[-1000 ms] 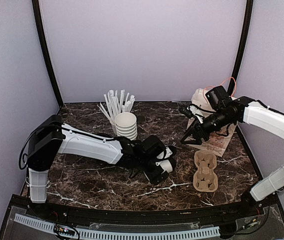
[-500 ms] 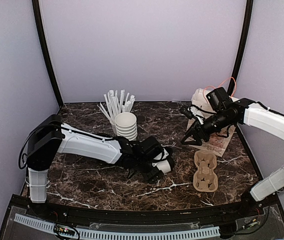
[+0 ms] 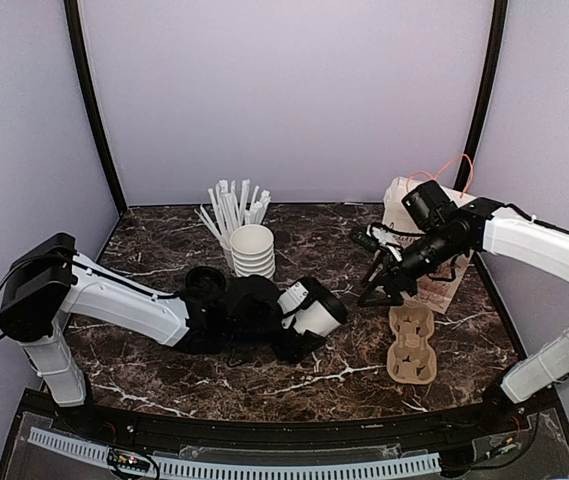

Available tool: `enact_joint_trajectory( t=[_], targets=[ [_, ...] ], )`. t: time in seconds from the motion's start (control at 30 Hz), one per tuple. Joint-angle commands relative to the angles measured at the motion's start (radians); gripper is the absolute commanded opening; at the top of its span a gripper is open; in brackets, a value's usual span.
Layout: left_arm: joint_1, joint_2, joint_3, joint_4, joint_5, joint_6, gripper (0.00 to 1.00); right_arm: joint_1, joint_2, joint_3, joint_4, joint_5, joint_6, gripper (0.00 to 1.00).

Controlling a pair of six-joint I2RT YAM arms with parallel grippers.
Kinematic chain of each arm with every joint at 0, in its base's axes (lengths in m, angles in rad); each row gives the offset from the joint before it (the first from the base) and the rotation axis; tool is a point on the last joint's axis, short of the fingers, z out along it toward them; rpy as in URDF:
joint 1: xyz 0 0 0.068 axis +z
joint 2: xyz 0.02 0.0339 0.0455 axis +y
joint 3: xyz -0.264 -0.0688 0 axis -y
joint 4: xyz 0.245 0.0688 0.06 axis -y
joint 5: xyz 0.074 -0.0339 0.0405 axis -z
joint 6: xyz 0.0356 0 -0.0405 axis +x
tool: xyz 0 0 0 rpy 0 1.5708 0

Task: Pack the takeout coffee

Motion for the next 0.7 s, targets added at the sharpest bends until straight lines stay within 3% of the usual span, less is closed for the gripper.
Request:
enact_joint_trajectory(
  t=[0.0, 0.4, 0.67],
  targets=[
    [0.002, -0.007, -0.021, 0.221, 0.040, -0.041, 0.77, 0.058, 0.024, 0.056, -0.026, 0.016, -0.043, 0.69],
    [0.002, 0.037, -0.013, 0.311, 0.055, -0.093, 0.76, 0.126, 0.090, 0.117, 0.008, 0.065, -0.015, 0.64],
    [0.002, 0.089, 0.010, 0.327, 0.046, -0.117, 0.77, 0.178, 0.083, 0.114, 0.006, 0.143, -0.040, 0.50]
  ],
)
